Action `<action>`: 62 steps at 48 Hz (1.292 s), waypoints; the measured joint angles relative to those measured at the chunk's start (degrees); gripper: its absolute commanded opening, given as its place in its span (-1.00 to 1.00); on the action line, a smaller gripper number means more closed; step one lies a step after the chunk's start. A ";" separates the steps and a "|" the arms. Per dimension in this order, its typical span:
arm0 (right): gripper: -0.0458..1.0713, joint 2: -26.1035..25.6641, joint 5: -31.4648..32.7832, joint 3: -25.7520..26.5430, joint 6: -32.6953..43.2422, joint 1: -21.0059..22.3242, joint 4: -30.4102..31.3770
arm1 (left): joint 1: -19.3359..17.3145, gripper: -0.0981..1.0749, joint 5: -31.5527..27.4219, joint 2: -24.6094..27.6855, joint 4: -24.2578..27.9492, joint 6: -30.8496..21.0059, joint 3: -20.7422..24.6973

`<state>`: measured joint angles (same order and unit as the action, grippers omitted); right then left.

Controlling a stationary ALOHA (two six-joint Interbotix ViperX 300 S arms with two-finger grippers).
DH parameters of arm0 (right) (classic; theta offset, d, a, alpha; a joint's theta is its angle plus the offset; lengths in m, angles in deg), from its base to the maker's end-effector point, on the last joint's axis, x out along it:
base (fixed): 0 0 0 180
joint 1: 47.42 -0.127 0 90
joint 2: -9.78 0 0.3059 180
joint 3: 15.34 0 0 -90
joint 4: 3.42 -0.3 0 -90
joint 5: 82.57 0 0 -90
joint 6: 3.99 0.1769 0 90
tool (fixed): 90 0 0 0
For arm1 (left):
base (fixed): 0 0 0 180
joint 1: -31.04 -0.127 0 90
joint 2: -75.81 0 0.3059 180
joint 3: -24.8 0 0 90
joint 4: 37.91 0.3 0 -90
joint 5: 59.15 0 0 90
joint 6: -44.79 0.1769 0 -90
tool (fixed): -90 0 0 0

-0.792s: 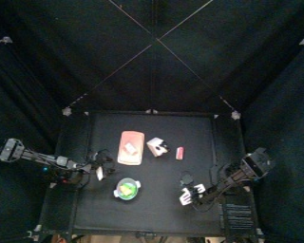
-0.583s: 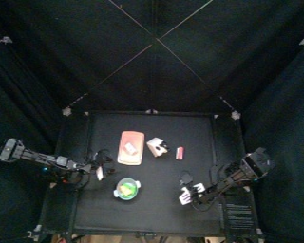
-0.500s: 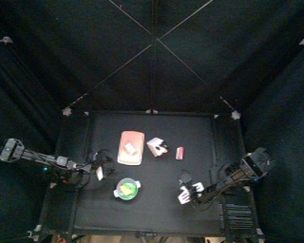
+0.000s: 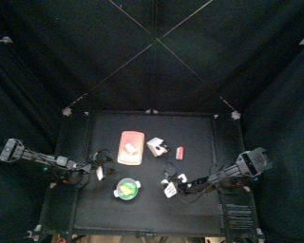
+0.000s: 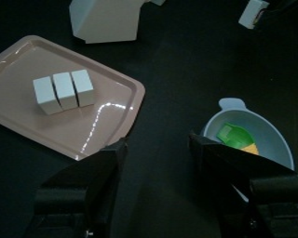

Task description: Put sushi piece on plate

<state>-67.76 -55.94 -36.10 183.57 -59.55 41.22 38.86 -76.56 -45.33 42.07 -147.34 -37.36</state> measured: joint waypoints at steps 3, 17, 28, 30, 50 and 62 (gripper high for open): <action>-0.02 1.85 -1.23 2.46 -2.81 2.29 -0.09 | 0.09 0.71 0.00 0.00 0.00 0.00 0.00; -0.02 10.90 -2.55 14.15 -11.51 9.93 -0.97 | 0.00 0.71 0.00 0.00 0.00 0.00 0.00; -0.02 18.11 -2.55 22.41 -14.59 13.45 -2.99 | 0.00 0.71 0.00 0.00 0.09 0.00 0.00; -0.02 19.25 -2.46 23.55 -14.77 13.97 -3.43 | -0.09 0.71 0.00 0.00 0.00 0.00 -0.09; 0.03 23.99 -1.85 26.98 -14.85 18.11 -3.34 | -0.09 0.71 0.00 0.00 0.09 0.09 -0.18; 0.35 24.26 -1.76 26.98 -14.77 18.28 -3.34 | -0.09 0.71 0.00 0.00 0.09 0.00 -0.09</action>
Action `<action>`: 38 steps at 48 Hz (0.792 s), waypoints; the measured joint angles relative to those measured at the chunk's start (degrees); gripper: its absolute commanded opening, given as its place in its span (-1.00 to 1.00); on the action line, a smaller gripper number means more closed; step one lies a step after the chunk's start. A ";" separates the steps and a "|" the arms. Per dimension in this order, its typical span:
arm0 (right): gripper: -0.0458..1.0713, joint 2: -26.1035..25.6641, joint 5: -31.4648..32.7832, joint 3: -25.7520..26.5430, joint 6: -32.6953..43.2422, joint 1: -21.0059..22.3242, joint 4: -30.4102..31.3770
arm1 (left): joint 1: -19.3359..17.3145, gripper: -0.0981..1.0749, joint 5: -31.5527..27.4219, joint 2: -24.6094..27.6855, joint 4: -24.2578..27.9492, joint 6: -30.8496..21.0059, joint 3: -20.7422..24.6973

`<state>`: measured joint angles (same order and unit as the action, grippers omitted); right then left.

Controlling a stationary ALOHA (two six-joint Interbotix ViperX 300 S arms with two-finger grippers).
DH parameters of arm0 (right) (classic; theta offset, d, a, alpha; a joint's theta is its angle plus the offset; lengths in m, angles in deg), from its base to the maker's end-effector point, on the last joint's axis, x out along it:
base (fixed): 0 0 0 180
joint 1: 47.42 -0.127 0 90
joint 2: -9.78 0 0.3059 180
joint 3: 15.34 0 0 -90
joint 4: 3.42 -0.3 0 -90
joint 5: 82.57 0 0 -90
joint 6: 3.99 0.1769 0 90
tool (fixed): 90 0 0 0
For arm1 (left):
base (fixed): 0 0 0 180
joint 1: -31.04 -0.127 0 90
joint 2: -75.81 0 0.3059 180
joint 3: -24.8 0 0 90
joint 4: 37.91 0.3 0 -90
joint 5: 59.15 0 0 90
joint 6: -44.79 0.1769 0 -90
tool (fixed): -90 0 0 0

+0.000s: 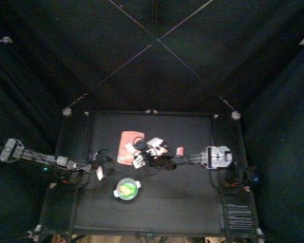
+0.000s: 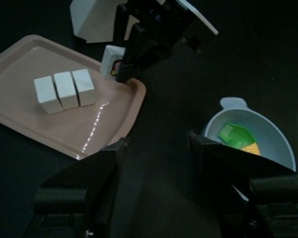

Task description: Put sushi piece on plate

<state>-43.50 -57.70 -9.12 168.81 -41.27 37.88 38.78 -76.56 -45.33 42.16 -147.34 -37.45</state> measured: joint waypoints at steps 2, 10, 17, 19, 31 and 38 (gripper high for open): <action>0.40 0.00 0.00 0.09 0.00 0.00 0.00 | 0.00 0.71 0.00 0.00 0.00 0.00 0.00; 0.47 0.00 0.09 0.53 0.00 0.00 -0.18 | 0.00 0.71 0.00 -0.09 0.00 0.09 0.00; 0.48 0.00 0.09 1.14 0.00 0.00 -0.18 | 0.00 0.71 0.00 -0.09 0.09 0.00 0.00; 0.48 0.00 0.09 1.14 0.00 0.00 -0.18 | 0.00 0.71 0.00 0.00 0.09 0.09 0.00; 0.51 0.26 0.35 2.55 0.00 0.00 -0.26 | 0.00 0.71 0.00 0.00 0.09 0.09 0.00; 0.51 0.70 0.62 2.99 0.00 -0.09 -0.26 | -0.09 0.71 0.00 0.00 0.09 0.09 0.00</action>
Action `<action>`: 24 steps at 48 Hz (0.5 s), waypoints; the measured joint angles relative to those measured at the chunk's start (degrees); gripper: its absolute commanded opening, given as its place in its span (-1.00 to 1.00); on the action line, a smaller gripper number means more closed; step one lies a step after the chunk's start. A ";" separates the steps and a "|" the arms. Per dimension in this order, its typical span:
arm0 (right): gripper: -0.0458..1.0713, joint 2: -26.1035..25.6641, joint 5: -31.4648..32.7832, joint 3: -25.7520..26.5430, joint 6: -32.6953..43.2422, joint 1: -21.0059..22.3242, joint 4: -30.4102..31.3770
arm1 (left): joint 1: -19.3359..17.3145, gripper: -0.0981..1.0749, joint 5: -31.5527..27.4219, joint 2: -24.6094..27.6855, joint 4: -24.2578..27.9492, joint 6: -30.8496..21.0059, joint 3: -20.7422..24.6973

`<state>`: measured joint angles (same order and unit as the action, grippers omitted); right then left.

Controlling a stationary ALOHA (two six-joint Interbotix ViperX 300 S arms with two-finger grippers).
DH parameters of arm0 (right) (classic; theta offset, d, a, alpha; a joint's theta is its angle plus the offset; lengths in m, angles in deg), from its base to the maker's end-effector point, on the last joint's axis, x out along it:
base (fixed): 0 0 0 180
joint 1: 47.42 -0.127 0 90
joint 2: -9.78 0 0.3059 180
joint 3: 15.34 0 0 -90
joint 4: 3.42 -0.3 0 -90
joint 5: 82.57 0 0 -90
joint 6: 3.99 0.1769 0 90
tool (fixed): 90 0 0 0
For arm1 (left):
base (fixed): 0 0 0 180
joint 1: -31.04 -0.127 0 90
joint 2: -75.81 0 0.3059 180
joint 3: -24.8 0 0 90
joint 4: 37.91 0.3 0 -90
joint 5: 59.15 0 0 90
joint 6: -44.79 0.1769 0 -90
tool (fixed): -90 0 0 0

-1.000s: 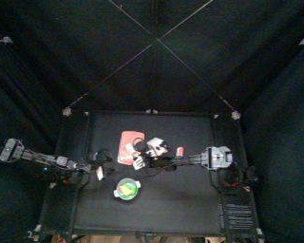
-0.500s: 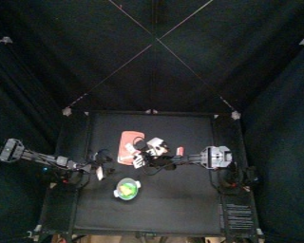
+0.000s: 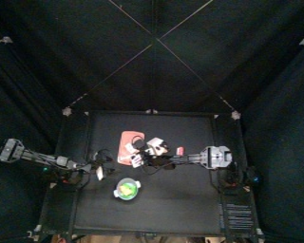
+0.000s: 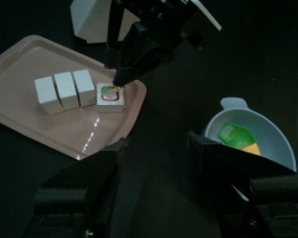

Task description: Put sushi piece on plate

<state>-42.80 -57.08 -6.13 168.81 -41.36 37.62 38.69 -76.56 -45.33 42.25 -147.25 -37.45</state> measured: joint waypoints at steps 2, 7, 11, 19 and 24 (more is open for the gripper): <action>0.51 0.00 0.18 0.18 0.00 0.00 0.00 | 0.00 0.71 0.00 0.00 0.00 0.00 0.00; 0.51 -0.09 0.70 0.44 0.00 -0.09 0.00 | 0.09 0.71 0.00 0.00 -0.09 -0.09 0.00; 0.51 0.00 0.97 0.53 0.00 -0.09 0.09 | 0.09 0.71 0.00 0.00 0.00 -0.09 0.00; 0.51 0.00 1.23 0.53 -0.09 -0.09 0.26 | 0.09 0.71 0.00 0.00 0.00 -0.09 0.00; 0.51 0.00 1.32 0.53 0.00 -0.09 0.26 | 0.09 0.71 0.00 0.00 0.00 -0.09 0.00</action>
<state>-42.80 -55.76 -5.60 168.81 -41.44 37.88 38.78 -76.56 -45.33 42.25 -147.34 -37.45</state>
